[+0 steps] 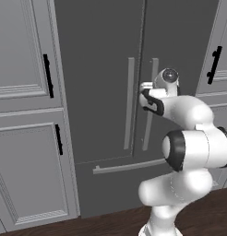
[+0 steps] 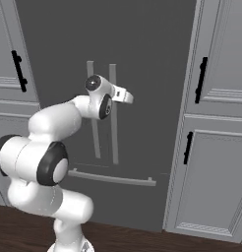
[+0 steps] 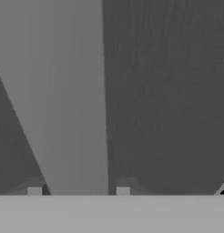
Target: Grab a lemon wedge from the fridge and one ice cube from the ice bowl, and put them in the glass of lemonade.
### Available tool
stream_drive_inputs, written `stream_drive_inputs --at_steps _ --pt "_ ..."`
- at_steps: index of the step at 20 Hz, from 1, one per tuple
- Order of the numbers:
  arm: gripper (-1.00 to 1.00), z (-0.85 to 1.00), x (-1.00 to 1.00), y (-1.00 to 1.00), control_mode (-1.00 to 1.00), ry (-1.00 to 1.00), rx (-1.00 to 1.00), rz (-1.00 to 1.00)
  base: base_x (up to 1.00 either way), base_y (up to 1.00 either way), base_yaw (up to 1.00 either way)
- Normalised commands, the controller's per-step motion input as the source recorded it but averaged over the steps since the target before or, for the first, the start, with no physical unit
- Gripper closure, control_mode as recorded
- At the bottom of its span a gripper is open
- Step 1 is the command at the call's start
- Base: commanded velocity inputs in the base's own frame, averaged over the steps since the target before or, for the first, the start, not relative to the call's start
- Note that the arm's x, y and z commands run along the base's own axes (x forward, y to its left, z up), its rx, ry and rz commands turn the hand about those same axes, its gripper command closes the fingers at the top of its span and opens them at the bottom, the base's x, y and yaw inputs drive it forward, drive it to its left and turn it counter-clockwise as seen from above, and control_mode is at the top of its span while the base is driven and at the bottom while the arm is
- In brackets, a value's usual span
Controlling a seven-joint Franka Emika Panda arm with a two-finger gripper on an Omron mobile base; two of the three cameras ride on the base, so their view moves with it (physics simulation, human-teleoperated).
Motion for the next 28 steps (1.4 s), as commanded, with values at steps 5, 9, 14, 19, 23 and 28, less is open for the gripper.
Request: stream_drive_inputs --at_steps 5,9,14,19,23,28 --pt "1.00 0.03 -0.86 -0.96 -1.00 0.00 0.09 -0.12 0.00 0.00 0.00" --pt "1.00 0.14 -1.00 -0.94 -1.00 0.00 0.10 -0.08 0.00 0.00 0.00" --pt "1.00 0.11 -1.00 -1.00 -1.00 0.01 0.13 -0.08 0.00 0.00 0.00" --pt "1.00 0.00 -0.77 -0.90 -1.00 0.00 0.11 -0.11 0.00 0.00 0.00" --pt "-1.00 0.07 -0.16 -0.34 -1.00 0.00 0.00 -0.13 0.00 0.00 0.00" --pt "-1.00 0.71 -0.54 -0.04 -1.00 0.00 0.00 0.00 0.00 0.00 0.00"
